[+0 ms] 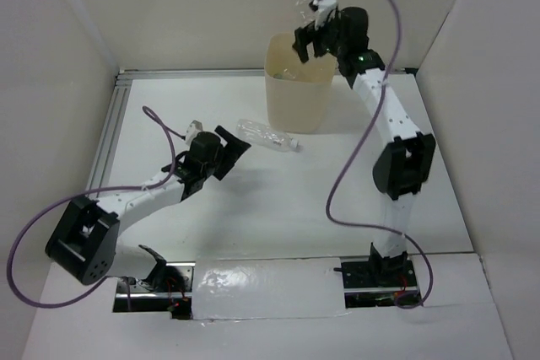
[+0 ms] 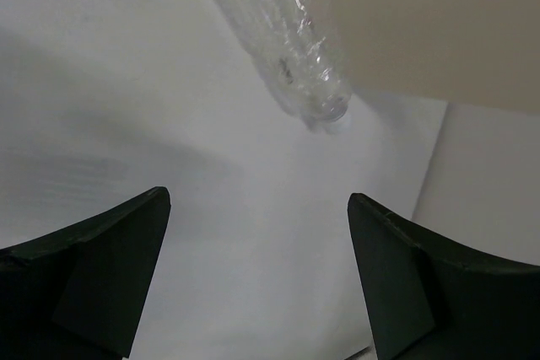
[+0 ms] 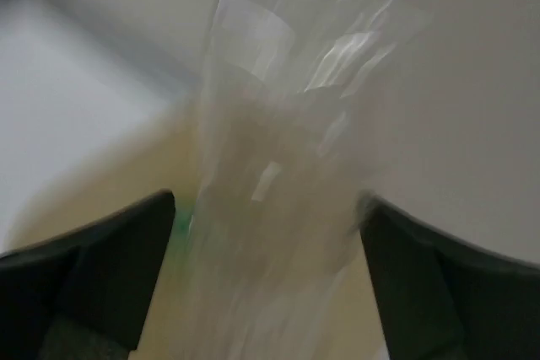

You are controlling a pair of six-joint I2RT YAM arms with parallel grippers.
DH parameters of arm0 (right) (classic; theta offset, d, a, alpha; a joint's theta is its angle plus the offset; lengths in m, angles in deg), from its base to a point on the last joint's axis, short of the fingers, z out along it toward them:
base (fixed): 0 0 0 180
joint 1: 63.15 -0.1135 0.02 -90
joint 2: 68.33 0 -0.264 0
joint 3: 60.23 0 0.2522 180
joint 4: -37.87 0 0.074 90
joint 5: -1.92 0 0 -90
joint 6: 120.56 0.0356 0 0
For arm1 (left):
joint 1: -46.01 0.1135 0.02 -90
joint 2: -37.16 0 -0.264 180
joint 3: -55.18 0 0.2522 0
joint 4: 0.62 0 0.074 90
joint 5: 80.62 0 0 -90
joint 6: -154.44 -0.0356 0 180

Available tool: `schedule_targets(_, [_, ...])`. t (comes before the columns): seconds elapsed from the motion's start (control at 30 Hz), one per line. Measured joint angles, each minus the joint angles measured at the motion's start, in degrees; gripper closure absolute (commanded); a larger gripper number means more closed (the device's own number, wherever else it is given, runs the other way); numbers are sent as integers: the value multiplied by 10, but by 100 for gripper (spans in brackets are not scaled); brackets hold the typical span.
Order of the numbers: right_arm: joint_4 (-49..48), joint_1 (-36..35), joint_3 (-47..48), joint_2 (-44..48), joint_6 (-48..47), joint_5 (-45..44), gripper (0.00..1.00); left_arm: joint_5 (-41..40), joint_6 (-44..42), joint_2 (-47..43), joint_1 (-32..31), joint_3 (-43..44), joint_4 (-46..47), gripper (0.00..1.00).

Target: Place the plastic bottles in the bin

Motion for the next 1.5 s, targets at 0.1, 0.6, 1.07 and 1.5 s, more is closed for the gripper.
schedule_targets(0.1, [115,17,113,-122,4,26,0,2,56,51,13,40,25,1])
schedule_targets(0.6, [25,100,-118,176,59,172,0,-17,211,335,52,344,-55,1])
schedule_targets(1.07, [-25,118,-233,267,104,221,0,-11,184,479,33,547,-297,1])
schedule_targets(1.5, [-33,138,-299,285,136,227,0,-25,57,506,14,583,-390,22])
